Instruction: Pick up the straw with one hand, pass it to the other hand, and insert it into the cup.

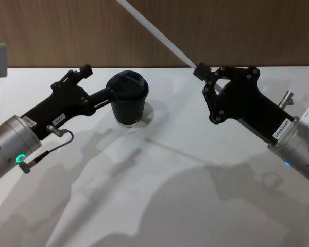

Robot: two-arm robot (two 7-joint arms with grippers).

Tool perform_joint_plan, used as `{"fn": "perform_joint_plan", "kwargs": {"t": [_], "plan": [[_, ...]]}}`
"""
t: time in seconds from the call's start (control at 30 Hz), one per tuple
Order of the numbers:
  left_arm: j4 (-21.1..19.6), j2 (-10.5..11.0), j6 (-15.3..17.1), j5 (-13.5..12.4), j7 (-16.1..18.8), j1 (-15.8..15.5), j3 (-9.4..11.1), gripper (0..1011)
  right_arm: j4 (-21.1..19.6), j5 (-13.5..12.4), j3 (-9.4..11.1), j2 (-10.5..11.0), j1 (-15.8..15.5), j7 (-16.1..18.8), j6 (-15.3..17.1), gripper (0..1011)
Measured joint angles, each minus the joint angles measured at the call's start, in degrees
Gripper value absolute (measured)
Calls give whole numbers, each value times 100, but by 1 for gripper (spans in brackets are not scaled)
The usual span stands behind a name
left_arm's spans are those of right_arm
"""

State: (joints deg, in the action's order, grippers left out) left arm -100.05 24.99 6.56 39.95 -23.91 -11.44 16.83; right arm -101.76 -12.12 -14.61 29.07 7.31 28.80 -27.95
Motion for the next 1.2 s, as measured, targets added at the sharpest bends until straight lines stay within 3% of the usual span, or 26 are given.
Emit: {"fn": "perform_joint_plan", "kwargs": {"t": [0.37,0.63,0.93,1.2], "plan": [[-25,-84,279,1066,-712,-67,-176,1003,0,-2,0,0,3,7,0,0],[128,-275,443,1700,-1211,-297,-164,1003,0,-2,0,0,3,7,0,0],[346,-509,530,2093,-1574,-612,-14,1003,1,-2,0,0,3,8,1,0],[463,-626,550,2244,-1701,-769,95,1003,1,-2,0,0,3,7,0,0]]}}
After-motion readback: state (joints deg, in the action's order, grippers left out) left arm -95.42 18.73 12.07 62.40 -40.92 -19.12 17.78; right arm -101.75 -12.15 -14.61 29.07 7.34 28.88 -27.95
